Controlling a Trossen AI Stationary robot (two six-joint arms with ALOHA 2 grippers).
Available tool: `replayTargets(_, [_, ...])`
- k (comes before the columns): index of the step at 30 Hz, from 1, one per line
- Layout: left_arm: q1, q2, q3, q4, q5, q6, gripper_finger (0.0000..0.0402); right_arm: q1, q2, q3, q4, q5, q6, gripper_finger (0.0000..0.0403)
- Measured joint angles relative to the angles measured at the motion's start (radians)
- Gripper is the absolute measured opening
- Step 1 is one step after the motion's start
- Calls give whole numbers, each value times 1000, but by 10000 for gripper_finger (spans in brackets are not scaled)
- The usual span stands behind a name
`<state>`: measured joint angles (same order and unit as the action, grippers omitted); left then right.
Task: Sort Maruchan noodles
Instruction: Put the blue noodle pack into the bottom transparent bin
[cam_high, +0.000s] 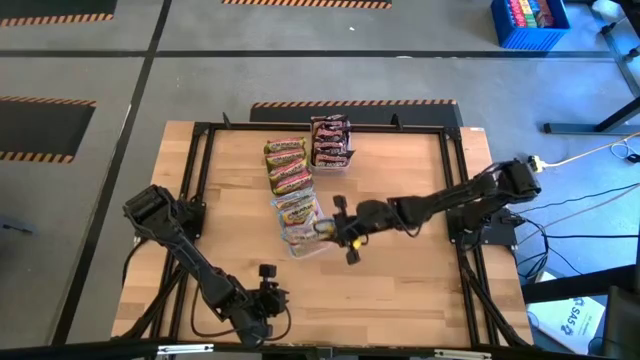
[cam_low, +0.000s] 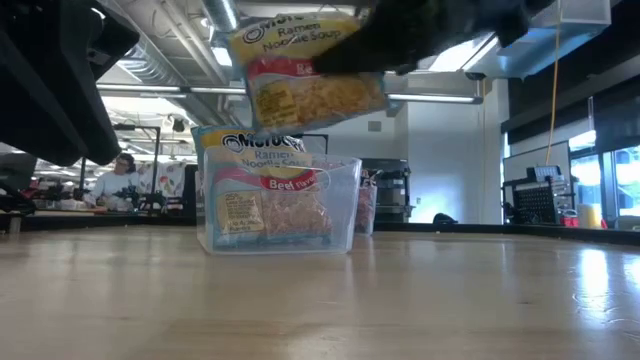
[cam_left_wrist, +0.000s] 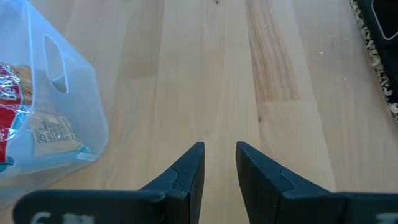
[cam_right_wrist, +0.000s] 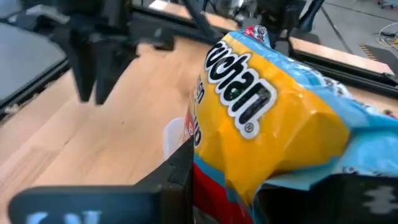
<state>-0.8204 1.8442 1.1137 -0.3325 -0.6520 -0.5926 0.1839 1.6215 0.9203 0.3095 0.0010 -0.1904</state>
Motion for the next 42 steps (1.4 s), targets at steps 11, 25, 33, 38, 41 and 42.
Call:
replayTargets(11, [0,1,0,-9,-14,1,87,-60,129,2,161,-134,-26,98])
replayTargets(25, [0,1,0,-9,-18,1,87,-59,286,3,291,-155,-3,99])
replayTargets(33, [0,1,0,-8,-19,1,87,-60,292,4,249,-152,86,135])
replayTargets(38, [0,1,0,-8,-19,1,87,-60,291,5,232,-136,95,188])
replayTargets(41, [0,1,0,-8,-19,1,87,-60,267,6,191,-133,113,224])
replayTargets(42, [0,1,0,-8,-19,1,87,-60,253,13,149,-141,112,234])
